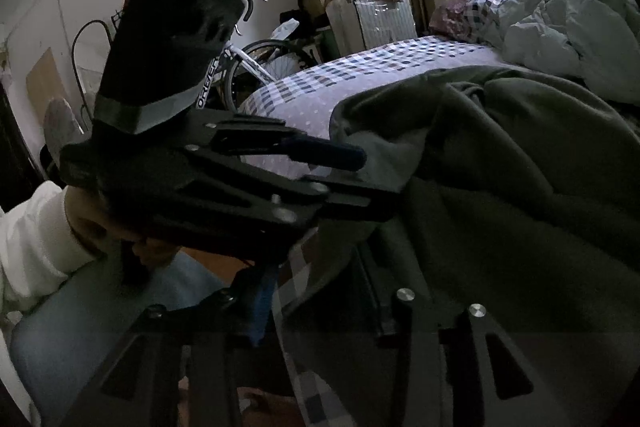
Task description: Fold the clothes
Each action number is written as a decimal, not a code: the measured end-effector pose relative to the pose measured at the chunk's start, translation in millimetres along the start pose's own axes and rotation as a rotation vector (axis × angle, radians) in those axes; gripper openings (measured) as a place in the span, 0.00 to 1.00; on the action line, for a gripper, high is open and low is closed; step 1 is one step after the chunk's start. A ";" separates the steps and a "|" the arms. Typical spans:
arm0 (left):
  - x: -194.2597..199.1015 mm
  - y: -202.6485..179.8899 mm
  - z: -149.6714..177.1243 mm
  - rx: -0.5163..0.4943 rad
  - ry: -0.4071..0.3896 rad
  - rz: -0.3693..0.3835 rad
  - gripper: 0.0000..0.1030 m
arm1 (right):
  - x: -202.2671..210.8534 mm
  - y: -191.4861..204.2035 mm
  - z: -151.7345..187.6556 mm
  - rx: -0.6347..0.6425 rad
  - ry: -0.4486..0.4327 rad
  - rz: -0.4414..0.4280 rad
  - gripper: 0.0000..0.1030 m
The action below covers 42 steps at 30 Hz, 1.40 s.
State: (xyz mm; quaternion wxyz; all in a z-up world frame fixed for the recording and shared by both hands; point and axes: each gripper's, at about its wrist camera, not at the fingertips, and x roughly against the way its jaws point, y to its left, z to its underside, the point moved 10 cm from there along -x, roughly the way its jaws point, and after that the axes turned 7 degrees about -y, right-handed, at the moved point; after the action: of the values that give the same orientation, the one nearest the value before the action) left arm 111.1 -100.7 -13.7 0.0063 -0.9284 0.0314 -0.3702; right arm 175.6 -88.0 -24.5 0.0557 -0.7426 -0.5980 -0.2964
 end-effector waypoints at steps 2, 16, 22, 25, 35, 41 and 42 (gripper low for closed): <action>-7.0 -0.4 2.3 -0.019 0.019 -0.034 0.55 | -1.8 2.2 3.3 0.012 0.015 -0.001 0.41; -3.7 29.9 4.7 0.191 0.019 0.054 0.08 | -3.4 3.9 10.5 0.029 0.050 -0.011 0.44; 11.2 43.8 -1.5 0.376 -0.048 0.206 0.05 | -0.2 0.9 10.3 0.026 0.039 0.012 0.44; 18.3 60.3 -6.1 0.542 -0.089 0.310 0.05 | 2.1 -1.9 4.3 0.010 -0.001 0.040 0.44; 32.3 80.9 -17.8 0.707 -0.190 0.438 0.05 | -0.3 31.1 -9.4 0.115 -0.097 0.174 0.45; 36.9 84.8 -26.4 0.729 -0.240 0.472 0.05 | -9.4 47.6 1.9 0.310 -0.078 0.365 0.46; 38.7 86.8 -26.9 0.731 -0.249 0.471 0.05 | -12.9 47.0 4.5 0.340 -0.063 0.406 0.46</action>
State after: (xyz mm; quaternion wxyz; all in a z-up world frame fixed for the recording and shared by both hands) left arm 116.0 -189.4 29.4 0.4216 -0.8702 0.1079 -0.2309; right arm 219.2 -110.2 -22.0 0.2190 -0.8363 -0.4794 -0.1512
